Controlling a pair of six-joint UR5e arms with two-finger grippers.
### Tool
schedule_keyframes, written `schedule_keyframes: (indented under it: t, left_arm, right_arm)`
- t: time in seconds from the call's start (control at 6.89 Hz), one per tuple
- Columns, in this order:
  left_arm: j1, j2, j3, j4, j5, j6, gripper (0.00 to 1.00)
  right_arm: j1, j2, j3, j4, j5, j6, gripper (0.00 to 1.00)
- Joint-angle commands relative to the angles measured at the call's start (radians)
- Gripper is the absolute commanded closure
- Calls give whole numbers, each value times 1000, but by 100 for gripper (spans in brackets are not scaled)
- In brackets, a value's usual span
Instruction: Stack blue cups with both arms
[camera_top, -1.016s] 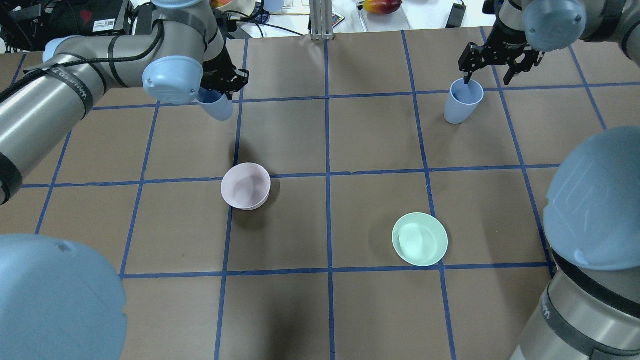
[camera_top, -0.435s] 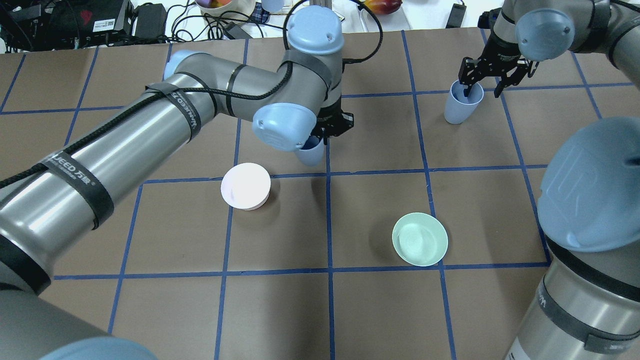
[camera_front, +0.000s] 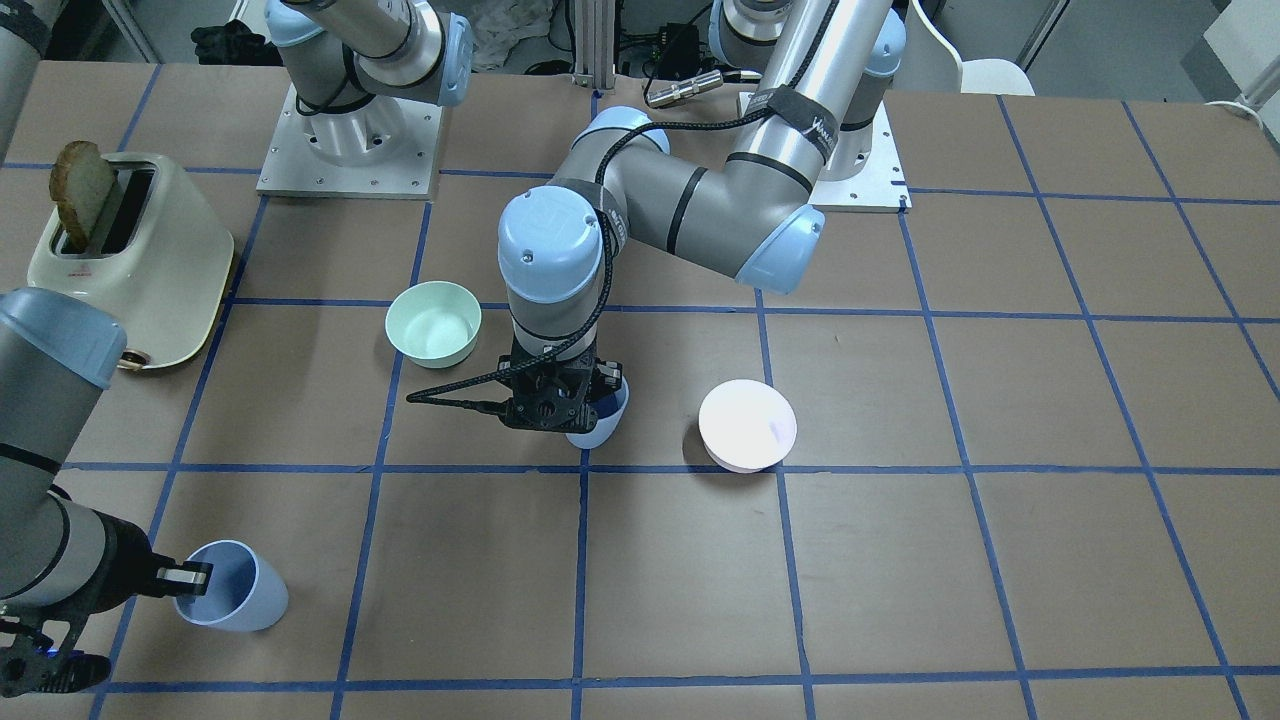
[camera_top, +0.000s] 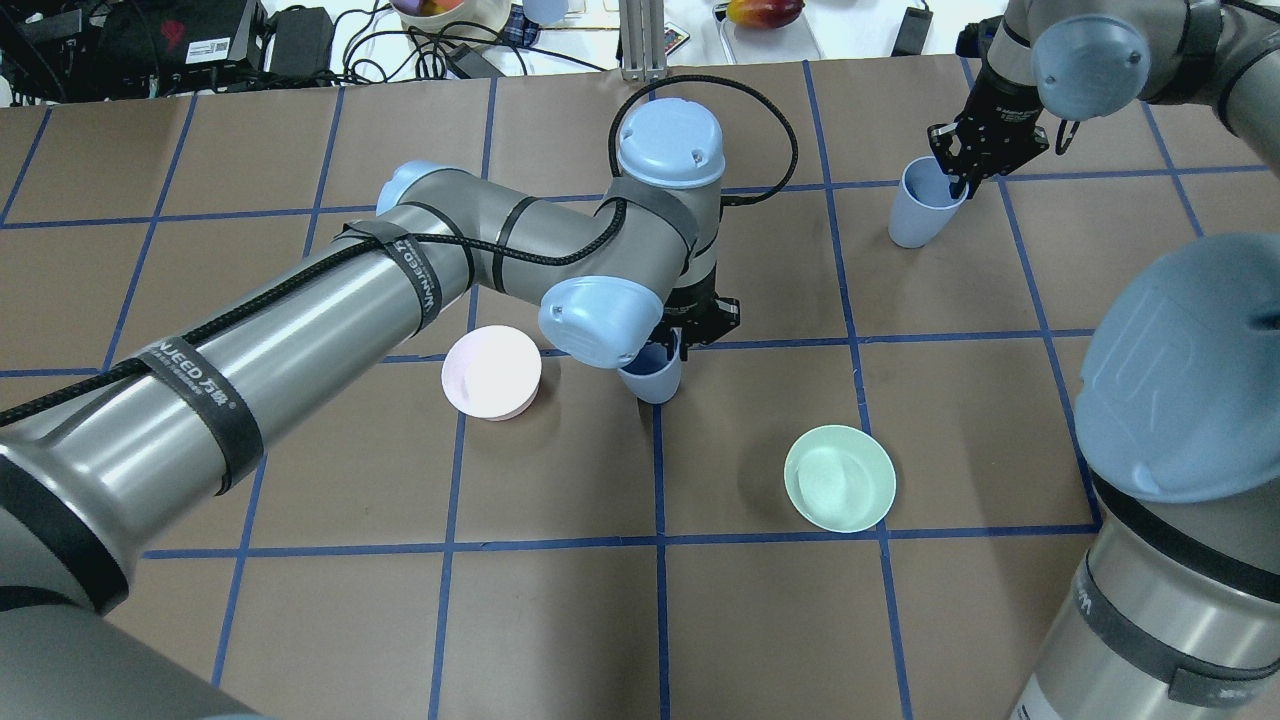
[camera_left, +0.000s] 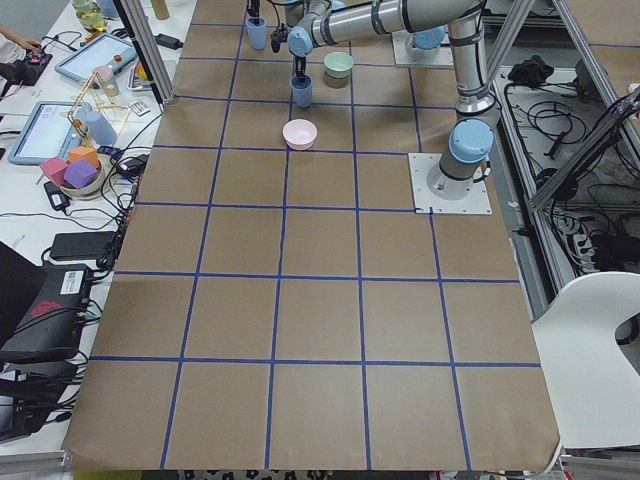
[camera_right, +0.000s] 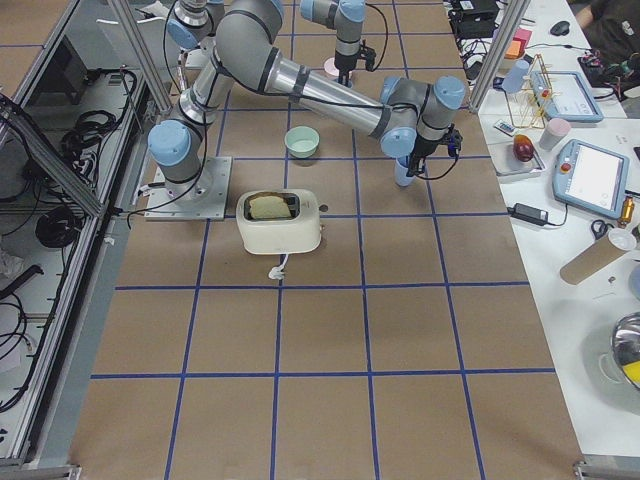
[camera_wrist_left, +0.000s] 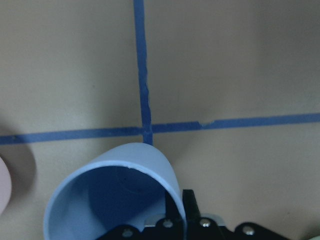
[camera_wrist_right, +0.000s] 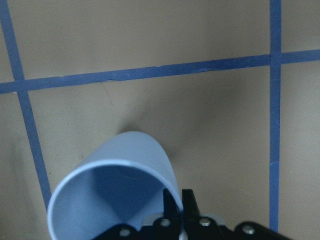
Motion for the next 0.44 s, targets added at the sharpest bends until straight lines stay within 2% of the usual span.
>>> schedule_keyframes:
  t: [0.0, 0.15, 0.29]
  left_arm:
    - [24, 35, 7, 9, -21, -3, 0]
    - [96, 84, 36, -34, -35, 6, 0]
    - [192, 135, 104, -169, -91, 73, 0]
  right_arm:
    - [3, -15, -8, 16, 1, 5, 100]
    - [11, -62, -7, 51, 6, 17, 100]
    - [20, -118, -7, 144, 65, 23, 100]
